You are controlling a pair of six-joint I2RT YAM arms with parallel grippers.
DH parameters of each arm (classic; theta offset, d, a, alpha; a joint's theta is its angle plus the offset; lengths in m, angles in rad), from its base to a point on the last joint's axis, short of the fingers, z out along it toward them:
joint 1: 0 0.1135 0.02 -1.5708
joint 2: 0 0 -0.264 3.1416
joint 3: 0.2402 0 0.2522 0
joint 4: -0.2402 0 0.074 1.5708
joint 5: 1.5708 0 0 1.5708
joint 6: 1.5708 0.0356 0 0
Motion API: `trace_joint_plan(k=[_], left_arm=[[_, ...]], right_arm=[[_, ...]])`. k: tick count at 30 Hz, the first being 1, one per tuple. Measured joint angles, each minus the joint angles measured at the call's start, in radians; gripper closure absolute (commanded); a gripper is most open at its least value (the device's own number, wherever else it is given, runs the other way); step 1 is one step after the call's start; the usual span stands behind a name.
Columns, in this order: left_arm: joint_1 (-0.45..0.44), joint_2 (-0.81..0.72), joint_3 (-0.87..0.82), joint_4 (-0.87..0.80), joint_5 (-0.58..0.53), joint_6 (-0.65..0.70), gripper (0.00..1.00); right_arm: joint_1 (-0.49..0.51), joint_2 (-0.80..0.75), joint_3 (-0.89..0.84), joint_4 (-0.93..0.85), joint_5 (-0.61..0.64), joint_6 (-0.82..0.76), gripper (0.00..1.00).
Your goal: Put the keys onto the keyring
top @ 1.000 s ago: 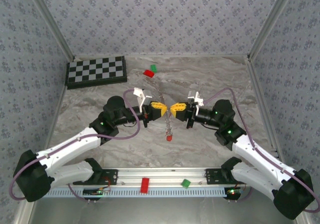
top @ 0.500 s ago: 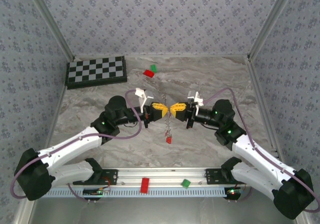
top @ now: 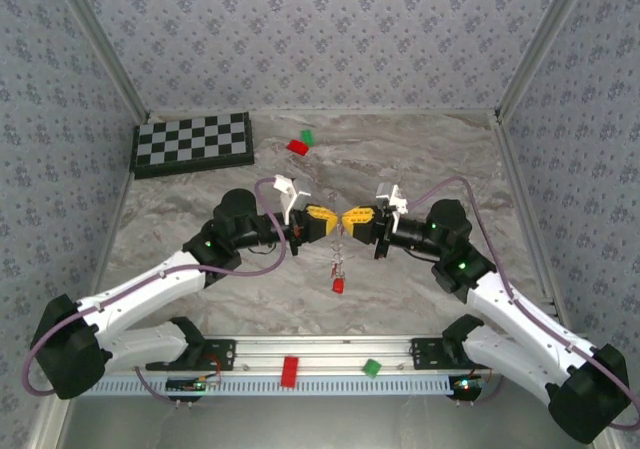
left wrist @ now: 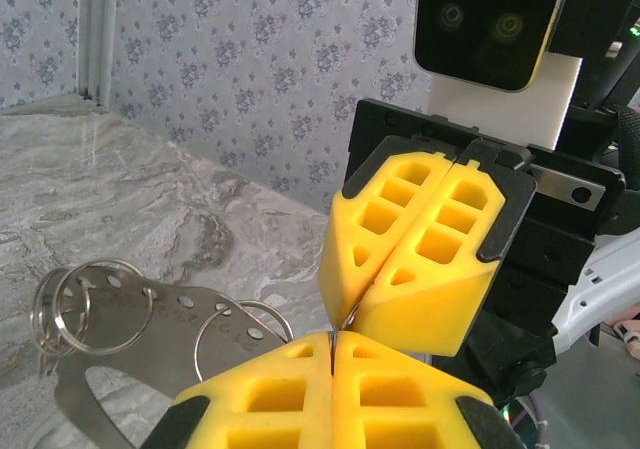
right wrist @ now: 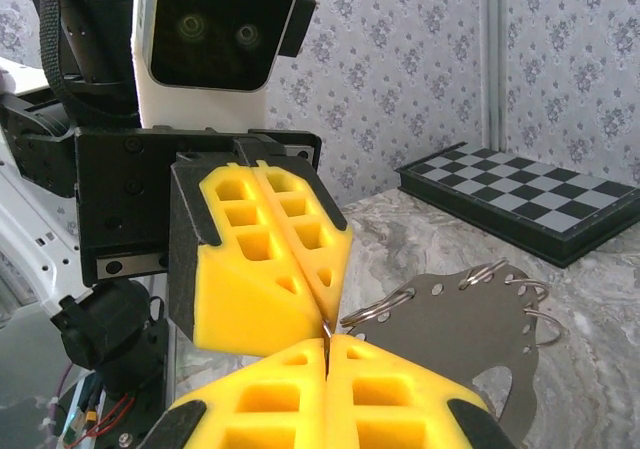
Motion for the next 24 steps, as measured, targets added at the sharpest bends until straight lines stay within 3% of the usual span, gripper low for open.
trace_joint_plan(k=[10, 11, 14, 24], left_arm=[[-0.005, 0.000, 0.000, -0.023, -0.027, -0.001, 1.00], [-0.004, 0.000, 0.000, -0.023, -0.029, -0.001, 1.00], [-0.004, 0.000, 0.000, -0.030, -0.037, -0.002, 1.00], [-0.014, -0.012, -0.001, -0.038, -0.066, -0.008, 1.00]], right_arm=[[0.024, -0.001, 0.031, -0.089, 0.041, -0.073, 1.00], [0.029, -0.001, 0.032, -0.094, 0.048, -0.080, 0.99], [0.041, -0.001, 0.036, -0.115, 0.065, -0.105, 0.82], [0.069, -0.028, 0.050, -0.189, 0.079, -0.147, 0.70]])
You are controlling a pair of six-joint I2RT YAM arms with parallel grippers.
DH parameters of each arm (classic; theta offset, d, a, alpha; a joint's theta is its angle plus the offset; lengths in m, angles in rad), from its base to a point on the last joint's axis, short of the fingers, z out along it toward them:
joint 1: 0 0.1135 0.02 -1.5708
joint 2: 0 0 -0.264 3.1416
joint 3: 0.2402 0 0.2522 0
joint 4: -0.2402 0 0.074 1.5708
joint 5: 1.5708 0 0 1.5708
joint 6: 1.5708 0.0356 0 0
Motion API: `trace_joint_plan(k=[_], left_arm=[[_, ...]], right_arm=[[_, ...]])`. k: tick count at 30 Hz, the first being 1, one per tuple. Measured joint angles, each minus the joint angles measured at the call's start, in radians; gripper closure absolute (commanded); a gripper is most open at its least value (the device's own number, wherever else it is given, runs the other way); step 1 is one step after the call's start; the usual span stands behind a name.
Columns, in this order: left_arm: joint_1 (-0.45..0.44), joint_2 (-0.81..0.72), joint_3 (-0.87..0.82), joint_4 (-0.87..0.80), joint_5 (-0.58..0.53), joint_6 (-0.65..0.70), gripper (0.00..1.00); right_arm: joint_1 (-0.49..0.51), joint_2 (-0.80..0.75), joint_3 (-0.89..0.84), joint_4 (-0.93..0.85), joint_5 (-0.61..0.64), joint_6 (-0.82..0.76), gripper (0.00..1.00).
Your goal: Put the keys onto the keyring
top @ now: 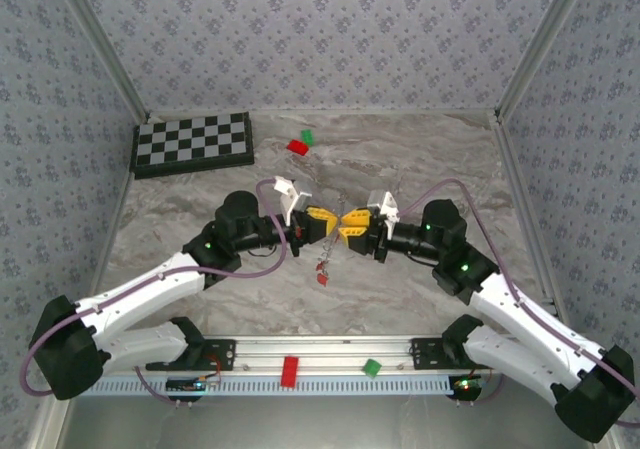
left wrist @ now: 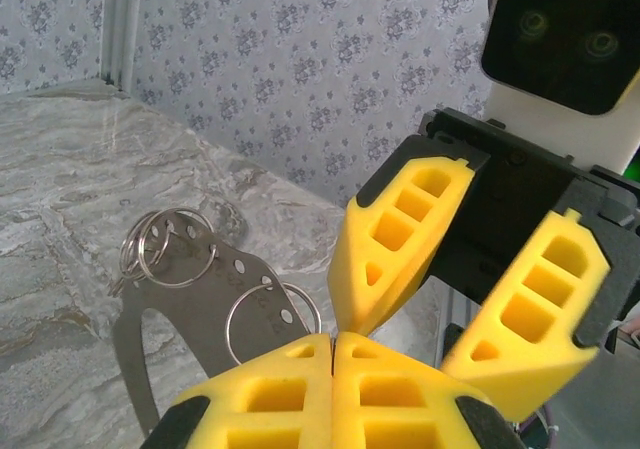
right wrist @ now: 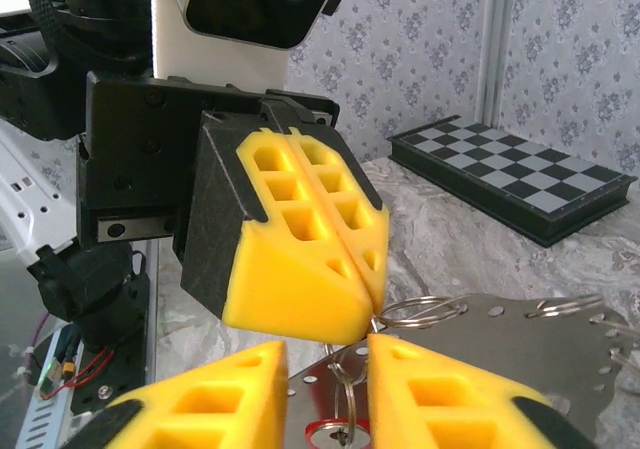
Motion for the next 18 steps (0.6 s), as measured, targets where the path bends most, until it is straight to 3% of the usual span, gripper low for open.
trace_joint_plan(k=[10, 18], left_arm=[[0.004, -0.011, -0.011, 0.030, -0.048, 0.000, 1.00], [0.004, -0.017, -0.031, 0.081, -0.047, -0.008, 1.00]], right_arm=[[-0.004, -0.117, -0.041, -0.047, 0.034, 0.026, 0.61], [-0.016, -0.095, -0.108, 0.047, 0.072, 0.133, 0.61]])
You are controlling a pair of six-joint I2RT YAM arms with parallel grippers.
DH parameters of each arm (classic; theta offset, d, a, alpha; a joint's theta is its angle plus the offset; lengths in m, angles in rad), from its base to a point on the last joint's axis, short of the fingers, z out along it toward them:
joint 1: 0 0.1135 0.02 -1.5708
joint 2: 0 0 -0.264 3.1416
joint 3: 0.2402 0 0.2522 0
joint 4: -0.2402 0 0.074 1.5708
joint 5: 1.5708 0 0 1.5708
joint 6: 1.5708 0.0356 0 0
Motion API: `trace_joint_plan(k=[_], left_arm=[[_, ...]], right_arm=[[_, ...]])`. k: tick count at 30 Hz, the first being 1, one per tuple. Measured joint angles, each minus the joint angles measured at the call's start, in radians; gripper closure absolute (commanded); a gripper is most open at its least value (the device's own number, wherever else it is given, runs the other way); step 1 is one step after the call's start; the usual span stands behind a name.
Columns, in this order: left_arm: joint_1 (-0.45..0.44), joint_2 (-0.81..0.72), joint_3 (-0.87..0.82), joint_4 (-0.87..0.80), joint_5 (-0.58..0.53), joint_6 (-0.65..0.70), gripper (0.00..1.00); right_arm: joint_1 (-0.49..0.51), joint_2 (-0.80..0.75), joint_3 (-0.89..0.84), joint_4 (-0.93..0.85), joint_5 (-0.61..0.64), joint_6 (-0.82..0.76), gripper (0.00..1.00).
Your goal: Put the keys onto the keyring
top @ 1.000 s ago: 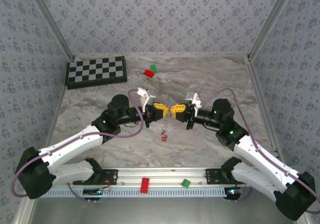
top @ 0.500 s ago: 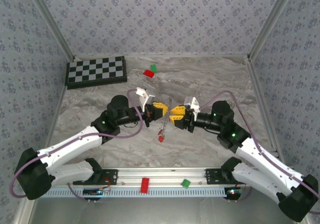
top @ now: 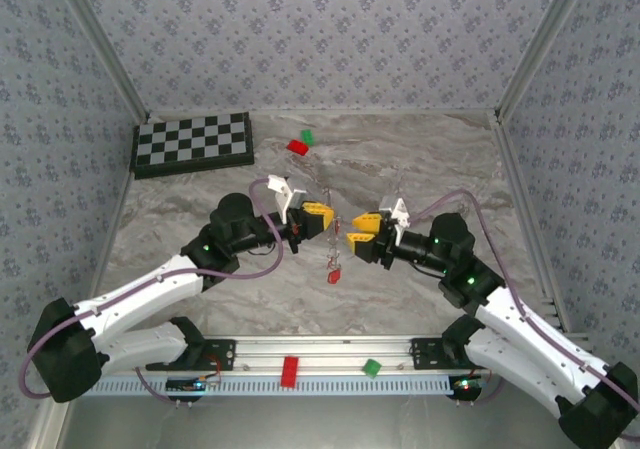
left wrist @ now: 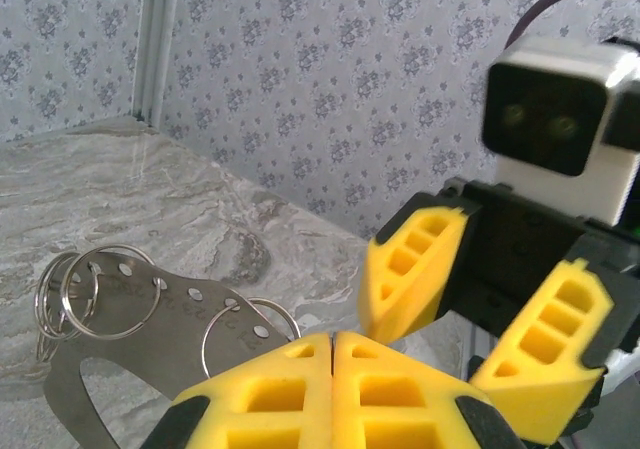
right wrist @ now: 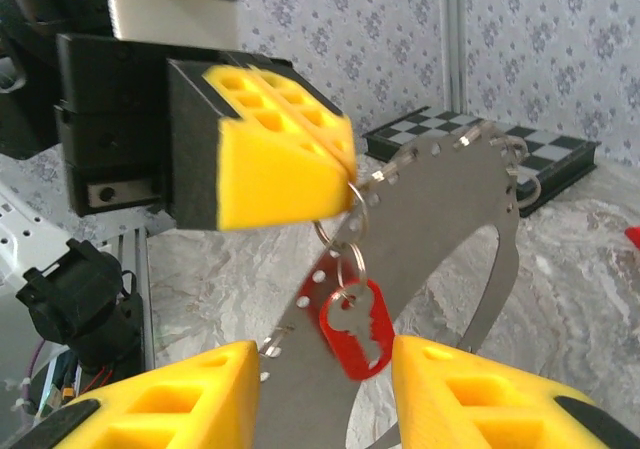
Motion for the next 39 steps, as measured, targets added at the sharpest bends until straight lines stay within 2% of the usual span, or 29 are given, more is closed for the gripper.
trace_joint_plan(k=[15, 23, 32, 39], left_arm=[[-0.001, 0.000, -0.002, 0.071, 0.019, -0.053, 1.00], [-0.001, 0.000, -0.002, 0.079, 0.030, -0.071, 1.00], [-0.001, 0.000, -0.002, 0.108, 0.029, -0.078, 1.00], [-0.001, 0.001, -0.003, 0.121, 0.029, -0.083, 1.00]], right_arm=[[0.021, 0.028, -0.005, 0.157, 0.037, 0.080, 0.61], [0.021, 0.059, -0.004, 0.173, 0.033, 0.083, 0.69], [0.027, 0.059, -0.004, 0.168, -0.009, 0.082, 0.72], [0.033, 0.052, 0.005, 0.120, -0.006, 0.090, 0.56]])
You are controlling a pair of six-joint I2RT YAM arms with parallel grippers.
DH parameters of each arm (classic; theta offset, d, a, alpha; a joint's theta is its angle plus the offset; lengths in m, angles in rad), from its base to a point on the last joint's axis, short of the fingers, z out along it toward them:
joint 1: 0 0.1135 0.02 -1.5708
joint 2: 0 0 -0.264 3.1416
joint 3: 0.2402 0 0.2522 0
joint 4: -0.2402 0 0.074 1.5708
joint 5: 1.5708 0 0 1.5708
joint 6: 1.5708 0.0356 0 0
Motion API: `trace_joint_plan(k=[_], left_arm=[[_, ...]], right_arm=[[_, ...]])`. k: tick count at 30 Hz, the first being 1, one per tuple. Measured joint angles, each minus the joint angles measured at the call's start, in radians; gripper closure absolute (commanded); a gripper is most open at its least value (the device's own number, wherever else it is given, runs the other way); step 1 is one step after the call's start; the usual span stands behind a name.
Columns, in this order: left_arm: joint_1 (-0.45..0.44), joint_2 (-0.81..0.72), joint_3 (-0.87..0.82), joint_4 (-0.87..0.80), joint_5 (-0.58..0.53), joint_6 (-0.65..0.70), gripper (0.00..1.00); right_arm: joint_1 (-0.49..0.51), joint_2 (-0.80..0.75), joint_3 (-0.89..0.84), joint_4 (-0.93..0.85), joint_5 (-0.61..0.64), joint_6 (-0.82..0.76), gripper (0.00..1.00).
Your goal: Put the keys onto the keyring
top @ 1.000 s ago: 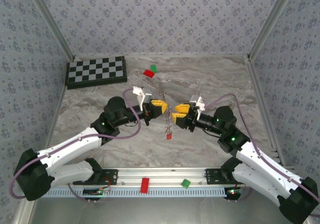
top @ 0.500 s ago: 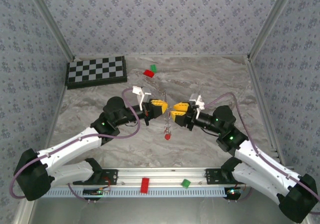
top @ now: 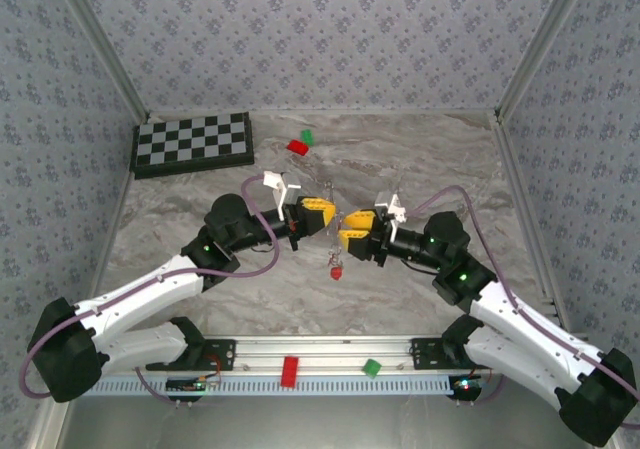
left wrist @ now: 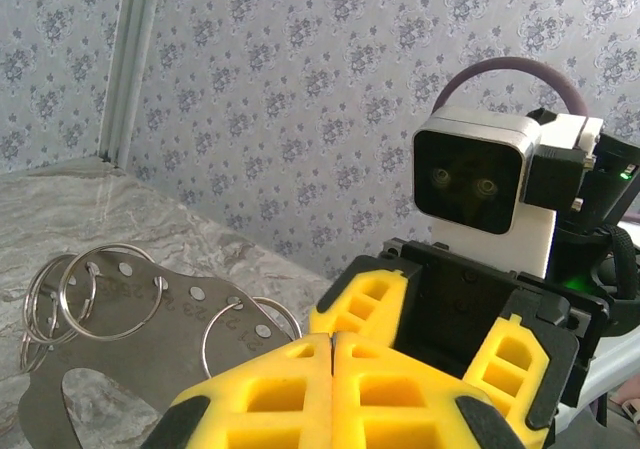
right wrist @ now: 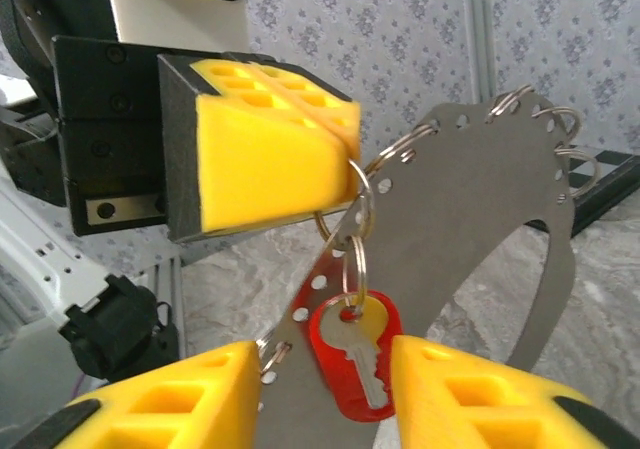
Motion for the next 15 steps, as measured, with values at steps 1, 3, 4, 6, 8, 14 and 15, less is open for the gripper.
trace_joint_plan(k=[1, 3, 4, 6, 8, 14, 15], left_arm=[[0.000, 0.000, 0.000, 0.001, 0.000, -0.001, 1.00], [0.000, 0.000, 0.000, 0.001, 0.000, -0.005, 1.00], [0.000, 0.000, 0.000, 0.001, 0.000, -0.006, 1.00], [0.000, 0.001, 0.000, 0.001, 0.000, -0.007, 1.00], [0.000, 0.001, 0.000, 0.002, 0.000, -0.007, 1.00], [0.000, 0.001, 0.000, 0.002, 0.000, -0.007, 1.00], [0.000, 0.001, 0.000, 0.002, 0.000, -0.007, 1.00]], right_arm=[[-0.005, -0.005, 0.000, 0.000, 0.003, 0.010, 0.55], [-0.024, -0.011, 0.002, 0.012, -0.001, 0.034, 0.53], [-0.035, -0.010, 0.005, 0.021, -0.008, 0.048, 0.52], [-0.053, -0.001, 0.016, 0.038, -0.026, 0.080, 0.52], [-0.068, 0.018, 0.032, 0.061, -0.047, 0.109, 0.51], [-0.097, 0.090, 0.065, 0.143, -0.103, 0.187, 0.61], [-0.099, 0.103, 0.069, 0.156, -0.113, 0.199, 0.62]])
